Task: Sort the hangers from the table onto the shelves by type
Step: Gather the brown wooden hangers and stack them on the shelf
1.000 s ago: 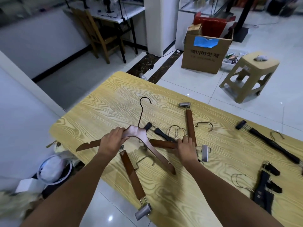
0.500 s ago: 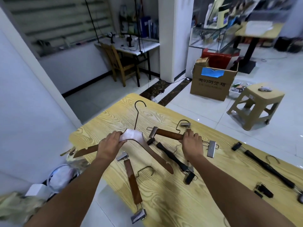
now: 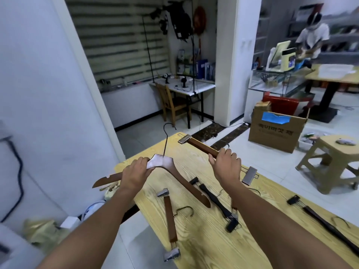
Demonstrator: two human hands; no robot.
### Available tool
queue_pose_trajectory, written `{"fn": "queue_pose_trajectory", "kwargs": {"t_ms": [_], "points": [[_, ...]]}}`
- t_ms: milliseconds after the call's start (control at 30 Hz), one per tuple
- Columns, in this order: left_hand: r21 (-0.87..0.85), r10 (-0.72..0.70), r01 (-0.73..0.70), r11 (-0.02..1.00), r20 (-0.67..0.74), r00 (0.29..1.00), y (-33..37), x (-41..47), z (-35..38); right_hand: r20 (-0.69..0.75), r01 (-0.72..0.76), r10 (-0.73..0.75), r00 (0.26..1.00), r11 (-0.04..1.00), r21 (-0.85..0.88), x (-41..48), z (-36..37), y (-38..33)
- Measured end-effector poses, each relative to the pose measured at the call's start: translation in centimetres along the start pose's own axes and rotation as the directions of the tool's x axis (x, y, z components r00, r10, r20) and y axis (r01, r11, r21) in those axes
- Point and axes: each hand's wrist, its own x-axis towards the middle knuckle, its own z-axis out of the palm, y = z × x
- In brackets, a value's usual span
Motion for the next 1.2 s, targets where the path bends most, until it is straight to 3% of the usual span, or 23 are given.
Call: {"fn": "queue_pose_trajectory", "kwargs": {"t_ms": [333,533,667,833,1200], "points": [[0.092,-0.236,0.241,0.966,-0.057,0.97,-6.8,-9.0,-6.1,-0.074,0.201,-0.193,0.978,0.971,0.128,-3.1,-4.7,-9.7],[0.079,-0.443,0.451,0.889,-0.102,0.891,-13.3,-16.9,-10.6,-0.122,0.447,-0.43,0.894,0.872,0.201,-7.9,-7.1,-18.3],[0.052,-0.552,0.563,0.825,-0.14,0.822,-17.6,-23.5,-13.5,-0.151,0.616,-0.598,0.787,0.746,0.252,-12.4,-8.7,-24.7],[0.086,-0.694,0.713,0.696,-0.172,0.699,-22.5,-33.1,-17.4,-0.201,0.793,-0.775,0.6,0.542,0.278,-20.4,-11.2,-32.2],[0.109,-0.853,0.891,0.441,-0.258,0.454,-26.6,-54.2,-23.6,-0.259,0.917,-0.936,0.239,0.129,0.378,-39.6,-15.4,-42.2]]}}
